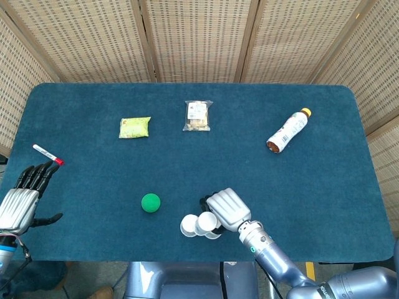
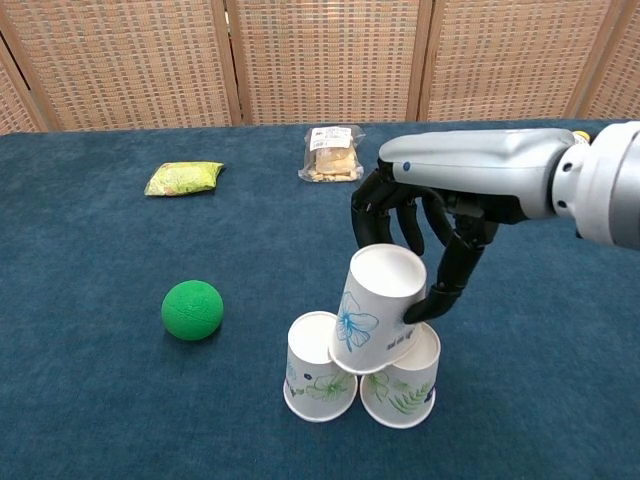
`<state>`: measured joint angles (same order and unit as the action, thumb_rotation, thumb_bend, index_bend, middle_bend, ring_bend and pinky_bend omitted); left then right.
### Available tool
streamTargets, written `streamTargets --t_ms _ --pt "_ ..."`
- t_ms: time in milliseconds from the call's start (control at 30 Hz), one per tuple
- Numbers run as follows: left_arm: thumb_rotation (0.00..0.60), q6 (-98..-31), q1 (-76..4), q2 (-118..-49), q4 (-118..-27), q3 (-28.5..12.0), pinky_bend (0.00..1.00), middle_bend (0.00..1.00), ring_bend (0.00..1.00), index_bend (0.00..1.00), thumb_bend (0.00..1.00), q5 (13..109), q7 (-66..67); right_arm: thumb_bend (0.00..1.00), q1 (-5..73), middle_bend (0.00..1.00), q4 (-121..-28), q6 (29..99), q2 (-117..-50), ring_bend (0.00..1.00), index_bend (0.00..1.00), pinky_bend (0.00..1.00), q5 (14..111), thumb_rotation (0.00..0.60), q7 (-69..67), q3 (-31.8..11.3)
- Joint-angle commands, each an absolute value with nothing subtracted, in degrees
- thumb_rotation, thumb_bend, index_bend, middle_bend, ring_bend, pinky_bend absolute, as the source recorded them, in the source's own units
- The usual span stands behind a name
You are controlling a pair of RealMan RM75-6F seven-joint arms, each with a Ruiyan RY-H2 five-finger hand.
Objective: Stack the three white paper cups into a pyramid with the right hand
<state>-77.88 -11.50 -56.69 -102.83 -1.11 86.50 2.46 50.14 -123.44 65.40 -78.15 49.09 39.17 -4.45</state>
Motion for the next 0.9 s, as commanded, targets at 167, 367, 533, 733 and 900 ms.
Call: streamTargets --t_ms 167,367,533,733,900 --pt "0.6 -78.0 -11.4 -56.7 -102.8 -1.2 0.0 0.0 0.0 0.0 0.0 86.6 2.4 0.08 49.8 0.43 -123.8 63.7 -77.4 0.49 0.23 0.59 50.7 0.6 36.9 -4.3" --pt "0.6 -77.9 -11.5 -56.6 -102.8 -1.2 0.0 0.0 0.0 0.0 0.0 86.6 2.1 0.06 49.3 0.39 -124.3 63.5 -76.3 0.47 0.16 0.57 53.0 0.6 35.6 -4.2" --pt "0.6 -78.1 -11.4 -56.5 -102.7 -1.2 0.0 0.0 0.0 0.0 0.0 86.7 1.9 0.06 48.4 0.39 -127.7 65.0 -73.2 0.47 0.16 0.57 55.1 0.6 35.9 -4.2" --pt "0.6 -78.3 -11.3 -56.4 -102.6 -1.3 0.0 0.0 0.0 0.0 0.0 86.6 1.5 0.05 46.1 0.39 -130.7 68.2 -67.4 0.46 0.18 0.56 59.8 0.6 36.7 -3.5" --pt "0.6 -79.1 -10.8 -56.2 -102.7 -1.3 0.0 0.0 0.0 0.0 0.0 86.9 1.1 0.03 41.1 0.35 -127.1 72.4 -60.3 0.33 0.2 0.28 70.5 0.6 34.5 -0.8"
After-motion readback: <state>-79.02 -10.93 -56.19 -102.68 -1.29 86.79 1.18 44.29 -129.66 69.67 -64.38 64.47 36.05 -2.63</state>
